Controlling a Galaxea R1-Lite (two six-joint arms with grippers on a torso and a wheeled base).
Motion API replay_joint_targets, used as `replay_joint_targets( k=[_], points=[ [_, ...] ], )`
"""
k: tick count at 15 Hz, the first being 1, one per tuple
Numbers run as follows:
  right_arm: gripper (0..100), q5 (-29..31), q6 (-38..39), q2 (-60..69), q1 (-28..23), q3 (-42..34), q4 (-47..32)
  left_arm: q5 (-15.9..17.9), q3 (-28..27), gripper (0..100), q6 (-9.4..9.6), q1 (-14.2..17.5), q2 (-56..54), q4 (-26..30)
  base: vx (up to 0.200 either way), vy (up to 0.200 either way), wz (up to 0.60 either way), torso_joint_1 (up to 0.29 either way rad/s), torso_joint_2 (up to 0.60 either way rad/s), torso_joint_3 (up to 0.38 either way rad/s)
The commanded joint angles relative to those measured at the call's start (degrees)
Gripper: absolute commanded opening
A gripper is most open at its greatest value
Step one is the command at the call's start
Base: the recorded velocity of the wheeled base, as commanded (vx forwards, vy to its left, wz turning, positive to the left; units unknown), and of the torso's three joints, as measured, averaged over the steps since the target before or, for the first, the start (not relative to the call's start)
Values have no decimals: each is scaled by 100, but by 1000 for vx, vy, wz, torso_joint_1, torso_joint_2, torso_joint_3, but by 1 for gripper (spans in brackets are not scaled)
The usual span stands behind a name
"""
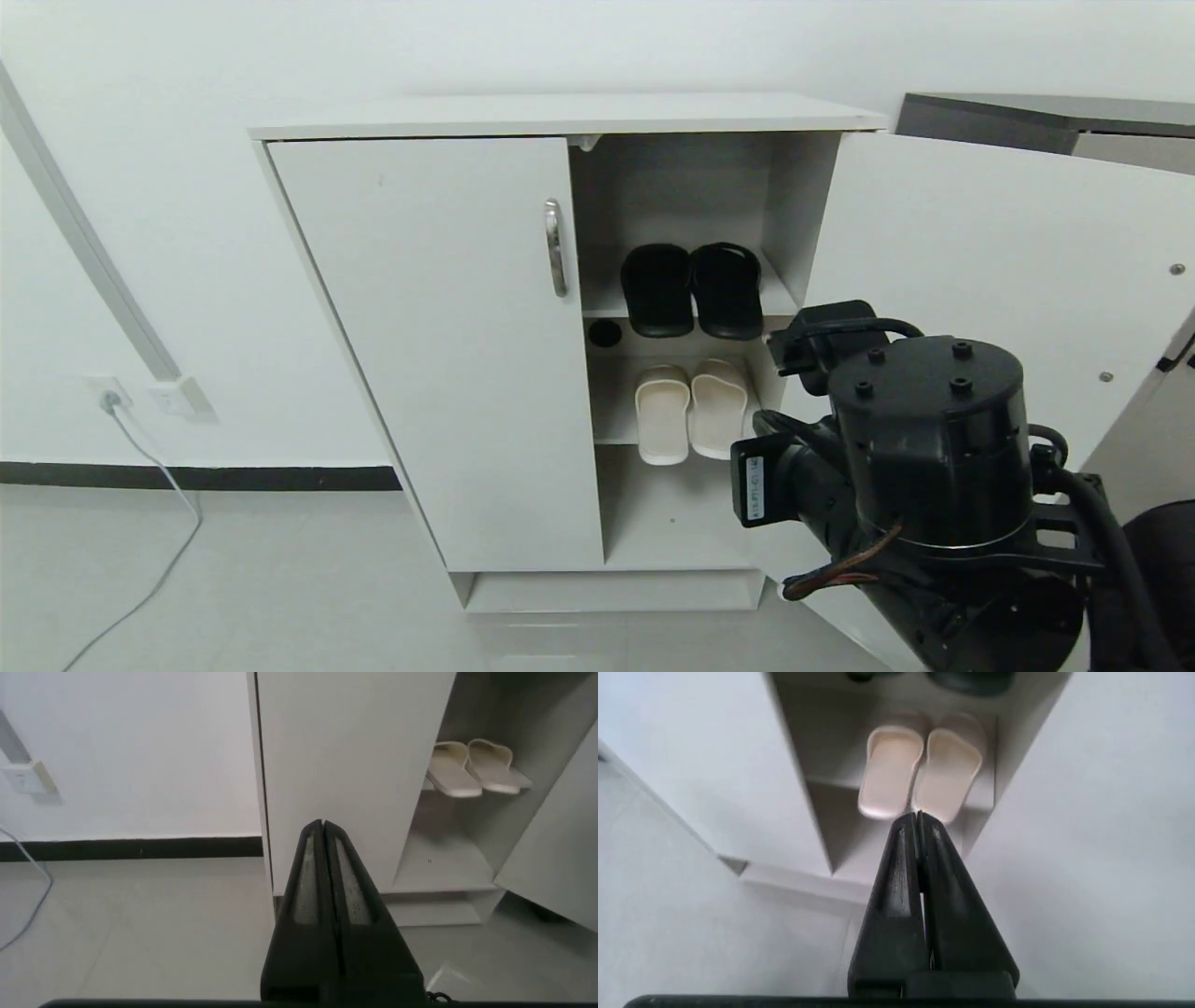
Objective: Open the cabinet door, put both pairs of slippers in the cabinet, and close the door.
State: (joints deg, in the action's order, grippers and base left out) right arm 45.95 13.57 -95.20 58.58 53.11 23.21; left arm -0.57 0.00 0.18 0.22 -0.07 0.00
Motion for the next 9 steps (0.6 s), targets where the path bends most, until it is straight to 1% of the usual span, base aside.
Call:
replay_joint_targets(
  k=[1, 5, 9],
  points=[
    [0, -16, 14, -104, -39, -38, 8, -4, 0, 0, -1, 4, 7, 0, -200, 0, 0, 2, 7, -2],
    [0, -68, 32, -245, -215, -73, 17, -13, 0, 0, -1, 4, 7, 0, -200, 0, 0, 5, 2, 4],
    [0, -226, 41, -342, -364, -117, 17, -13, 0, 0, -1, 4, 7, 0, 0, 0, 0, 0, 0, 0]
  ],
)
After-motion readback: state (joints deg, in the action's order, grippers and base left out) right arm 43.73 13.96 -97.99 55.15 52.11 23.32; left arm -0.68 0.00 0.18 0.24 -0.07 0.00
